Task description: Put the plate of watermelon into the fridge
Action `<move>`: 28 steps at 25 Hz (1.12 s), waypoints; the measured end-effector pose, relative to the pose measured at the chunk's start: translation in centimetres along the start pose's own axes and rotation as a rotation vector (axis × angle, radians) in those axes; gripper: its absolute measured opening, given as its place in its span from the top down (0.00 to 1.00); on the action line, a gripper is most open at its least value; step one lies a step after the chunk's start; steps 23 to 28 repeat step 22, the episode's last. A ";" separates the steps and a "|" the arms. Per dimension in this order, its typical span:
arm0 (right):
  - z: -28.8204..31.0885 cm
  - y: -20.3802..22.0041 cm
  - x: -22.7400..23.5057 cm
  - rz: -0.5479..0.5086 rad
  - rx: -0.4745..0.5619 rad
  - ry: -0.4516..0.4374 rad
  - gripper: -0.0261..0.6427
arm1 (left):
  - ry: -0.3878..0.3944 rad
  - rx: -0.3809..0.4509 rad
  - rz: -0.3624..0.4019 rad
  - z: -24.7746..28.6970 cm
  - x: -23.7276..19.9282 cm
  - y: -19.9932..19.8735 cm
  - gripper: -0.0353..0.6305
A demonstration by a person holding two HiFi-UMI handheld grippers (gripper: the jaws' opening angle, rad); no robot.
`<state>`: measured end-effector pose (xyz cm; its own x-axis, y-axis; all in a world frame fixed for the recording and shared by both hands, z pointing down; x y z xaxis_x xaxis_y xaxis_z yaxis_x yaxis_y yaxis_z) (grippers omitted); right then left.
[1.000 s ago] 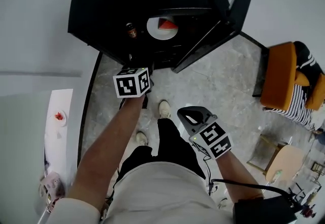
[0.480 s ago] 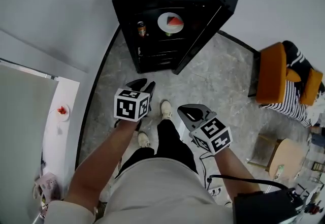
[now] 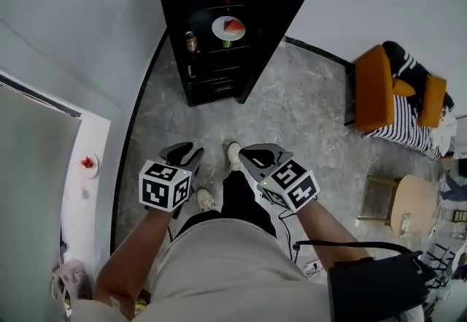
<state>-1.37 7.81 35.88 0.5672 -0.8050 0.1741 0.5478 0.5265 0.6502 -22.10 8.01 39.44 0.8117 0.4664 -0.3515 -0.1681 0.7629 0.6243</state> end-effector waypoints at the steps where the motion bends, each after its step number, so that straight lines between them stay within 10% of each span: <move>1: -0.1 0.1 -0.6 -0.002 -0.001 0.000 0.94 | 0.004 0.001 0.007 -0.7 0.4 0.6 0.75; 28: -1.9 0.6 -4.0 -0.032 -0.008 0.003 0.94 | 0.030 0.021 -0.041 -4.2 1.8 4.5 0.75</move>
Point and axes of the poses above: the fingertips, and each gripper's own axes: z forward along the fingers, x to its right, y out of its underside, the point moved 9 cm from there along -z, backward along the fingers, and after that the axes turned 6 degrees about -x, right-handed, at the moved point
